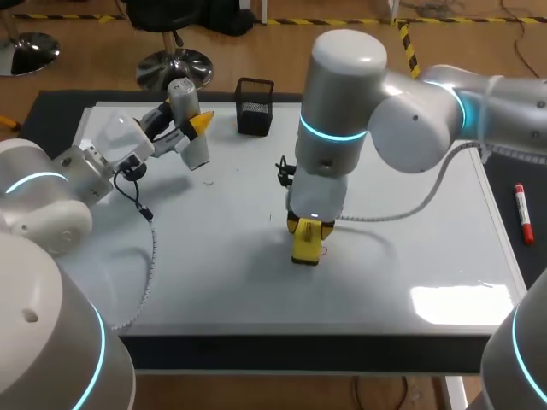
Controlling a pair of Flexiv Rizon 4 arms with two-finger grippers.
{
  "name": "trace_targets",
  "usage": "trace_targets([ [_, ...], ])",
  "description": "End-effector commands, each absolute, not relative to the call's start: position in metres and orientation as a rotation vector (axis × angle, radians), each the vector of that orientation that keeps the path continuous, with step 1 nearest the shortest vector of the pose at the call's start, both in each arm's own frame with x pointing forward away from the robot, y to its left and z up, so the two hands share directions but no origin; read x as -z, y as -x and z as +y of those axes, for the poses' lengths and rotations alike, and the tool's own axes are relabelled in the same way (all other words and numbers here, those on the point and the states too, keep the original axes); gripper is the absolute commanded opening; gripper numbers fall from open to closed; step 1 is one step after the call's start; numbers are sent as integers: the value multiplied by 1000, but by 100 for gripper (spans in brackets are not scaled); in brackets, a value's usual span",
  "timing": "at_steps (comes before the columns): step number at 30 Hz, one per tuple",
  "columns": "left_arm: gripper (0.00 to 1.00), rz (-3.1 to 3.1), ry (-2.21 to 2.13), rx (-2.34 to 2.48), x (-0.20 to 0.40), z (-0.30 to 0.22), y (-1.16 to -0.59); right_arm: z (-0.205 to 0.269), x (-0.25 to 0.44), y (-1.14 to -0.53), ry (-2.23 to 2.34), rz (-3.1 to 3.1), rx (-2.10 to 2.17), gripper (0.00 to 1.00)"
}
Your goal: Pick up the inspection probe, press it on each red-marked spot on the whiteboard one by one, put down the probe, pick up the eraser, and wipe off all the red marks.
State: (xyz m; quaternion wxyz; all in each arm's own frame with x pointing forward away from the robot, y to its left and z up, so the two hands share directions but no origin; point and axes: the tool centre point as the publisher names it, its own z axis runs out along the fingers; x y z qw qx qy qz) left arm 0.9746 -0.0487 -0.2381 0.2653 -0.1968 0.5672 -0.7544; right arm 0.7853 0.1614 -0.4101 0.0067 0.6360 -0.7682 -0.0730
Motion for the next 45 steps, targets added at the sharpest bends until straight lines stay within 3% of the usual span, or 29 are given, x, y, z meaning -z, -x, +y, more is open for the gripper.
trace_targets([
  [1, 0, 1527, 533, 2036, 238, -50, -975, 162, 410, -787, -1988, -2398, 223, 0],
  [45, 0, 1527, 533, 2036, 238, -50, -975, 169, 455, -768, -1996, -2257, 233, 0],
])
